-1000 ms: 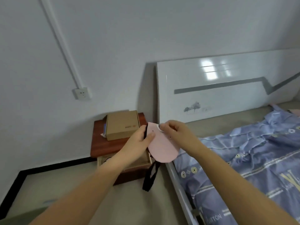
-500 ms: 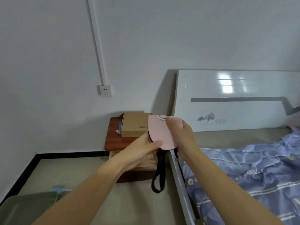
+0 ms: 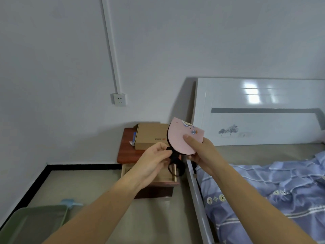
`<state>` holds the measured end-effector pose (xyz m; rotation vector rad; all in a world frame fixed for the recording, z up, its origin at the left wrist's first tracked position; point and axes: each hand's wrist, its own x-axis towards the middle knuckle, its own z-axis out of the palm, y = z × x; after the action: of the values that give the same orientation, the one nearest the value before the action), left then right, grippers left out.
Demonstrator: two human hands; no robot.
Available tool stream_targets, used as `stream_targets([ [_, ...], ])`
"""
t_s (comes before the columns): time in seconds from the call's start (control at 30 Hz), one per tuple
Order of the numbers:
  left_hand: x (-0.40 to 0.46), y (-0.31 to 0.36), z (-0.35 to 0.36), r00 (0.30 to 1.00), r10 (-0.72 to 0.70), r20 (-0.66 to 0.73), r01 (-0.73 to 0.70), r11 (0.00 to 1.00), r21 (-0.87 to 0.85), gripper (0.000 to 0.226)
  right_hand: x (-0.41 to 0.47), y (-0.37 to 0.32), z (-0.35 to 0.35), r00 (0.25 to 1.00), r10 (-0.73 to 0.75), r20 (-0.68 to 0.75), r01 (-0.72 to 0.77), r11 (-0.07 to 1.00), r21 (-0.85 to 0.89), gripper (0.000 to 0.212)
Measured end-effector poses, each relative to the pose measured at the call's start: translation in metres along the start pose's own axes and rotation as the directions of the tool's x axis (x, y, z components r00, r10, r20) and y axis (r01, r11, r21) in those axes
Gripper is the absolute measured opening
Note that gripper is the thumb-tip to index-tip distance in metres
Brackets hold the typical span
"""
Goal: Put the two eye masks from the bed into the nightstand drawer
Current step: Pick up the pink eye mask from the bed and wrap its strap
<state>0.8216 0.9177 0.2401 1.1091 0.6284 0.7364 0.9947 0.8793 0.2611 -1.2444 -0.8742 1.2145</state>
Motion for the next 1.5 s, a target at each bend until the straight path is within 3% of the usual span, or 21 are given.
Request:
stream_targets([
  [0.1,-0.001,0.002,0.003,0.986,-0.108,0.128,0.131,0.972,-0.195,0.014,0.0,0.0,-0.001,1.0,0.029,-0.012,-0.028,0.999,0.046,0.031],
  [0.17,-0.006,0.0,0.005,0.944,-0.193,0.268,0.227,0.968,-0.106,0.017,0.001,-0.001,-0.003,1.0,0.019,-0.004,-0.018,0.998,0.064,0.034],
  [0.23,-0.009,-0.002,0.009,0.94,-0.222,0.257,0.236,0.972,-0.023,0.024,0.0,-0.002,-0.005,1.0,0.001,-0.02,0.0,0.998,0.066,0.035],
  [0.3,-0.009,-0.003,0.01,0.969,-0.214,0.125,0.223,0.972,-0.07,0.026,0.0,-0.001,-0.007,0.999,-0.011,-0.044,0.014,0.997,0.076,0.035],
  [0.4,-0.006,-0.003,0.001,0.978,-0.181,-0.104,0.119,0.891,-0.438,0.017,0.0,0.002,-0.014,0.998,-0.015,-0.062,0.02,0.996,0.083,0.033],
  [0.5,-0.012,0.011,-0.005,0.998,-0.05,0.024,0.052,0.703,-0.709,0.006,-0.003,0.007,-0.019,0.994,-0.006,-0.109,0.008,1.0,0.02,0.034],
  [0.6,-0.021,0.021,-0.001,0.92,-0.147,0.363,0.319,0.819,-0.476,0.025,-0.003,0.007,-0.02,0.984,-0.04,-0.173,0.028,0.997,-0.07,0.033],
  [0.67,-0.023,0.013,0.007,0.799,-0.395,0.454,0.429,0.903,0.031,0.042,-0.003,0.005,-0.014,0.976,-0.074,-0.207,0.047,0.99,-0.133,0.032],
  [0.7,-0.023,0.005,0.012,0.741,-0.519,0.426,0.44,0.854,0.276,0.048,-0.005,0.003,-0.009,0.972,-0.098,-0.212,0.062,0.983,-0.171,0.03],
  [0.77,-0.021,-0.009,0.021,0.73,-0.646,0.224,0.505,0.73,0.461,0.046,-0.01,0.0,0.003,0.968,-0.169,-0.187,0.121,0.962,-0.244,0.024],
  [0.83,-0.013,-0.016,0.022,0.837,-0.546,-0.043,0.536,0.801,0.265,0.022,-0.015,0.001,0.013,0.958,-0.226,-0.177,0.176,0.95,-0.258,0.019],
  [0.9,-0.001,-0.014,0.018,0.87,-0.368,-0.329,0.39,0.921,0.001,0.012,-0.016,0.006,0.018,0.94,-0.236,-0.247,0.182,0.958,-0.223,0.021],
  [0.93,0.001,-0.014,0.014,0.87,-0.239,-0.432,0.311,0.945,0.105,0.015,-0.015,0.009,0.018,0.934,-0.207,-0.291,0.162,0.972,-0.172,0.023],
  [0.97,0.001,-0.012,0.012,0.88,-0.07,-0.469,0.26,0.899,0.353,0.021,-0.014,0.012,0.019,0.936,-0.144,-0.322,0.121,0.989,-0.091,0.023],
  [1.03,-0.004,-0.012,0.007,0.926,0.17,-0.338,0.196,0.549,0.813,0.026,-0.011,0.014,0.016,0.951,0.078,-0.301,-0.045,0.992,0.116,0.022],
  [1.1,-0.006,-0.008,0.007,0.973,0.171,-0.155,0.102,0.286,0.953,0.029,-0.012,0.013,0.011,0.949,0.301,-0.095,-0.28,0.941,0.189,0.017],
  [1.13,-0.009,-0.003,0.009,0.984,0.178,-0.026,-0.019,0.246,0.969,0.033,-0.013,0.012,0.008,0.924,0.379,0.049,-0.382,0.913,0.145,0.015],
  [1.2,-0.015,0.005,0.006,0.958,0.247,0.144,-0.236,0.401,0.885,0.046,-0.014,0.008,0.001,0.85,0.45,0.273,-0.474,0.88,0.024,0.013],
  [1.23,-0.018,0.008,0.004,0.925,0.3,0.233,-0.331,0.337,0.881,0.051,-0.015,0.006,-0.003,0.825,0.452,0.339,-0.475,0.88,-0.017,0.014],
  [1.3,-0.027,0.008,0.0,0.856,0.311,0.413,-0.454,0.07,0.888,0.051,-0.012,0.005,-0.012,0.798,0.422,0.431,-0.432,0.898,-0.079,0.023],
  [1.5,-0.037,0.008,0.01,0.583,0.28,0.763,-0.715,-0.269,0.645,0.036,-0.008,-0.001,-0.009,0.743,0.3,0.599,-0.237,0.954,-0.184,0.024],
])
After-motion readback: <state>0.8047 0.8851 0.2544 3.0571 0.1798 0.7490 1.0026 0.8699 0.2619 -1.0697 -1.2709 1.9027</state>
